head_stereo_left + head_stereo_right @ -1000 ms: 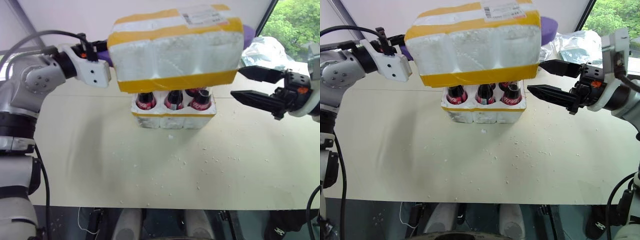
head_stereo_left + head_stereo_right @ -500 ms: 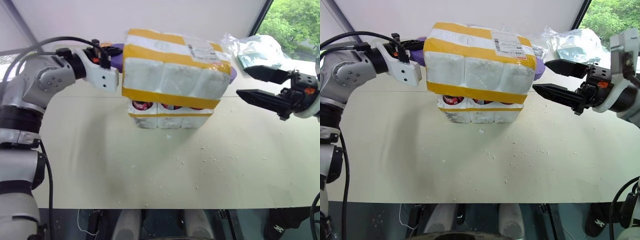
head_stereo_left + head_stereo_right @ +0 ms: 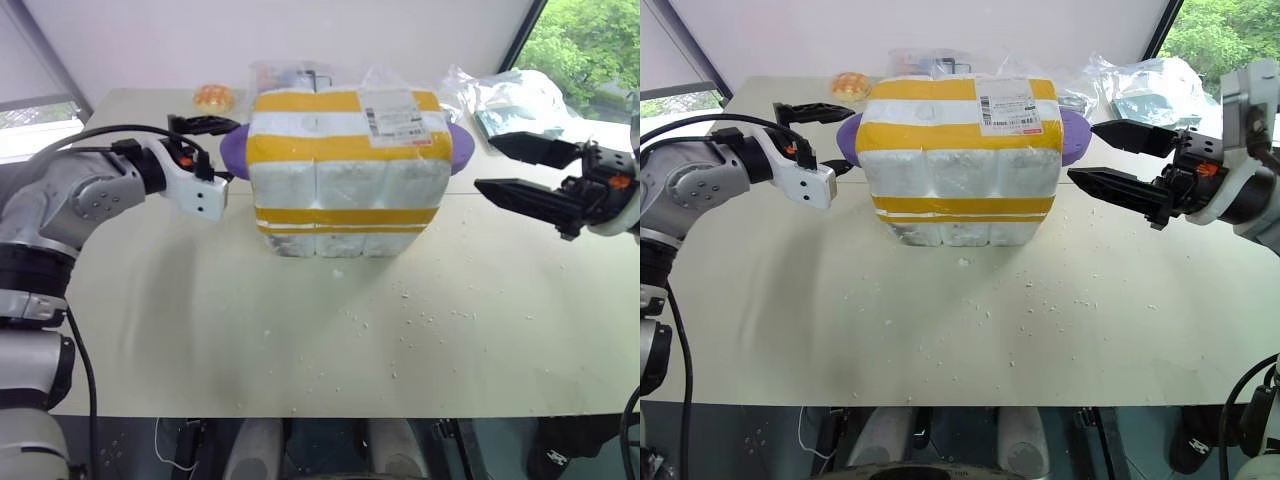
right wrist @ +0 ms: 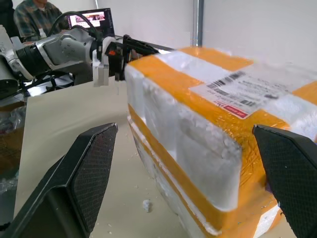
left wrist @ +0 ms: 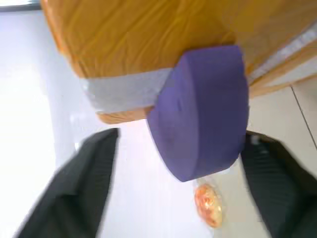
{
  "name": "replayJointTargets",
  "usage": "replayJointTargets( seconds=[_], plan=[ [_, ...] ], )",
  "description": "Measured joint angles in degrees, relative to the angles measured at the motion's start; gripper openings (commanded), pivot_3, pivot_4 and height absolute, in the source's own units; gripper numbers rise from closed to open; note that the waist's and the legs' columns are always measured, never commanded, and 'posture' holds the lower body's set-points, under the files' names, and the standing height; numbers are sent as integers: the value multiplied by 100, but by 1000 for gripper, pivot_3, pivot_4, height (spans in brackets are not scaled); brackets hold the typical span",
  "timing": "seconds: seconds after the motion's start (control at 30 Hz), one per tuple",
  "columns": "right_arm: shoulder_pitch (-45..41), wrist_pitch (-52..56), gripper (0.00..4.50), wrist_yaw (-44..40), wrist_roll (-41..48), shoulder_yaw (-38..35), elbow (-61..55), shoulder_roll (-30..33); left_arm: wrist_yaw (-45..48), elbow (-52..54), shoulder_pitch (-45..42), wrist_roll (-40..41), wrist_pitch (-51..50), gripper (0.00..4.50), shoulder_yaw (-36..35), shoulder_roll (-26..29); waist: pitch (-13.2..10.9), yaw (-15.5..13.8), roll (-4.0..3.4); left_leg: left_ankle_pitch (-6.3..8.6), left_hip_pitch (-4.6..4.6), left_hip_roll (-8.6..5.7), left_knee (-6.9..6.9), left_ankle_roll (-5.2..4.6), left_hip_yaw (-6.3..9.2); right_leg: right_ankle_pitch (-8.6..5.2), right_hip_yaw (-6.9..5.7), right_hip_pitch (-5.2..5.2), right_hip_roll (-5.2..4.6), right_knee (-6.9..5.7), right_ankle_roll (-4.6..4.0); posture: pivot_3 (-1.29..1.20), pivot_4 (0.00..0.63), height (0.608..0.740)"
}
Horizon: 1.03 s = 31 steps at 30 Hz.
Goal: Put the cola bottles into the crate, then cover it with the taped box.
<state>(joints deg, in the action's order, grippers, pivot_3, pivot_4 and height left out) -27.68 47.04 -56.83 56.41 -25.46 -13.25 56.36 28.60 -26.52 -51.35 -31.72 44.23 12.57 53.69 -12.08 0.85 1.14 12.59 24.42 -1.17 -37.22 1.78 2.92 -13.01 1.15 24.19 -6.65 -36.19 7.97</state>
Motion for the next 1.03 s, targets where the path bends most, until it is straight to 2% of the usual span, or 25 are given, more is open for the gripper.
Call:
replayJointTargets(
  seconds=[0.27,0.33,0.4,0.5,0.57,0.6,0.67,0.73,0.87,1.03],
  plan=[
    [-93,-73,4500,-192,-171,145,159,85,-274,379,461,45,286,4479,-176,452,0,12,0,0,-1,0,1,0,-1,0,0,0,0,-1,0,0,150,737],
    [-105,-112,4500,-250,-227,208,221,100,17,720,941,806,130,4479,-432,622,0,26,-1,0,-2,2,2,0,-1,0,1,1,-1,-1,-1,0,150,737],
    [-82,-126,4500,-311,-281,218,257,114,607,1139,1507,1930,-367,4479,-662,722,-1,27,-2,0,-2,4,5,0,-1,-1,2,4,-1,-4,-2,0,150,737],
    [-74,-140,4500,-395,-358,240,337,124,1453,1904,2219,3666,-1809,4479,-1087,749,-1,20,-3,0,0,5,2,0,0,0,2,5,-1,-2,-3,0,150,737],
    [-81,-167,4500,-438,-417,262,360,128,1813,2335,2448,4839,-3272,4479,-1439,830,-1,11,-3,0,-1,5,-2,0,1,0,2,3,0,-3,-2,0,150,737],
    [-81,-187,4500,-460,-452,272,378,132,1926,2490,2475,5618,-4239,4479,-1670,878,-1,12,-3,0,0,5,-3,0,1,0,2,2,0,-3,-2,0,150,737],
    [-80,-254,4500,-549,-561,330,453,142,2200,2553,2445,7720,-6688,4479,-2405,1184,-3,39,-1,0,-1,7,-3,0,5,-2,1,2,3,-4,0,0,150,737],
    [-73,-316,4500,-622,-669,393,530,151,2492,2442,2368,8798,-8119,4479,-2919,1523,-4,60,-4,0,-4,6,0,0,4,-3,1,2,4,-3,0,0,150,737],
    [-74,-368,4500,-712,-791,474,615,152,2791,2329,2303,9389,-9233,4479,-3388,1665,-2,83,-13,0,-8,7,4,0,4,-4,1,2,10,-5,-2,0,150,737],
    [-151,-384,4500,-708,-839,497,715,132,2887,2398,2178,9404,-9618,4479,-3415,1653,-2,89,-12,0,-6,7,2,1,2,-3,4,1,10,-1,-3,0,150,737]
  ],
)
